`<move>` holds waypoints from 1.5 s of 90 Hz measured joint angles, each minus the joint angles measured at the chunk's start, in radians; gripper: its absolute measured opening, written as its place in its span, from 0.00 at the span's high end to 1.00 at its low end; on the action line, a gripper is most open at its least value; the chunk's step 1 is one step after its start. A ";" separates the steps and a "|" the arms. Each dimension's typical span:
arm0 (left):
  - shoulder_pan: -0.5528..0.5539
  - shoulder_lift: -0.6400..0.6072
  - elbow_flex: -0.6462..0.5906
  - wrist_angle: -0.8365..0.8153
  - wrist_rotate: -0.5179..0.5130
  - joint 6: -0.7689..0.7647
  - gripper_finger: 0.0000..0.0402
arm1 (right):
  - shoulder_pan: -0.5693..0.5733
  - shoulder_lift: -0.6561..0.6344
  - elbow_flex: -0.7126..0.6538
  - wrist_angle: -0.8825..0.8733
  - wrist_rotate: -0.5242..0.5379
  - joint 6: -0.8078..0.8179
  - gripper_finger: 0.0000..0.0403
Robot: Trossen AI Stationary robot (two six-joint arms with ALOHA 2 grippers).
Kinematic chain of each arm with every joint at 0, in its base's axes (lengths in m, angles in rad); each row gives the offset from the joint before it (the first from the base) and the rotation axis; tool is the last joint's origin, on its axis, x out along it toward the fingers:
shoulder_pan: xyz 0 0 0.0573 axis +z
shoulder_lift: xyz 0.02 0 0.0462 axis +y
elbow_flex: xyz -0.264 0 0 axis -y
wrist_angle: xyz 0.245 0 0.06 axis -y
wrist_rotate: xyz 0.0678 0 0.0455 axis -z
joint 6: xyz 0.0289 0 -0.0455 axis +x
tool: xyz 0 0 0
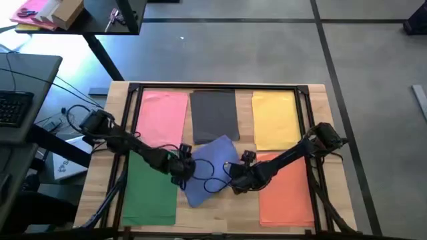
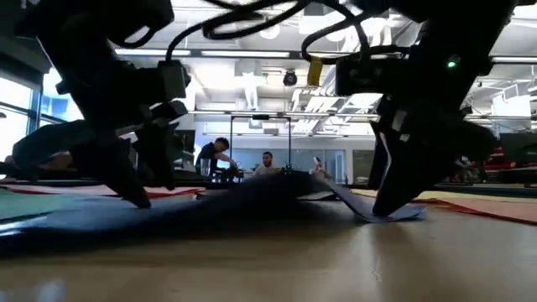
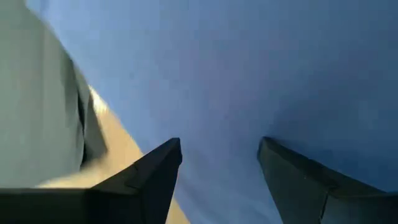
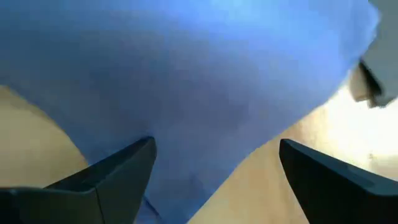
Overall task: Organize paper
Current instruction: Adjust the stacked purple color papers
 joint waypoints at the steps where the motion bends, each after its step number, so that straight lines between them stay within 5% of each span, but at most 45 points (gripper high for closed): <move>1: -0.005 0.005 0.006 0.001 -0.002 0.000 0.48 | -0.002 0.000 0.000 -0.001 0.003 -0.005 0.18; 44: -0.152 0.054 0.143 -0.009 -0.018 -0.148 0.48 | -0.033 -0.002 0.138 -0.290 0.082 -0.119 0.18; 64: -0.187 0.059 0.145 0.039 -0.095 -0.194 0.48 | 0.056 0.007 0.159 0.037 -0.057 -0.035 0.18; 78: -0.169 0.022 0.179 -0.109 -0.185 -0.161 0.49 | 0.108 0.063 0.157 0.043 -0.064 0.027 0.18; 91: -0.098 0.017 0.143 -0.197 -0.158 -0.165 0.49 | 0.114 0.108 0.159 -0.002 -0.077 0.064 0.18; 105: -0.057 0.053 0.070 -0.042 -0.078 -0.191 0.49 | 0.079 0.119 0.162 -0.037 -0.081 0.059 0.18; 135: -0.164 0.093 0.111 -0.029 -0.014 -0.321 0.49 | 0.006 0.106 0.213 -0.278 -0.068 -0.010 0.18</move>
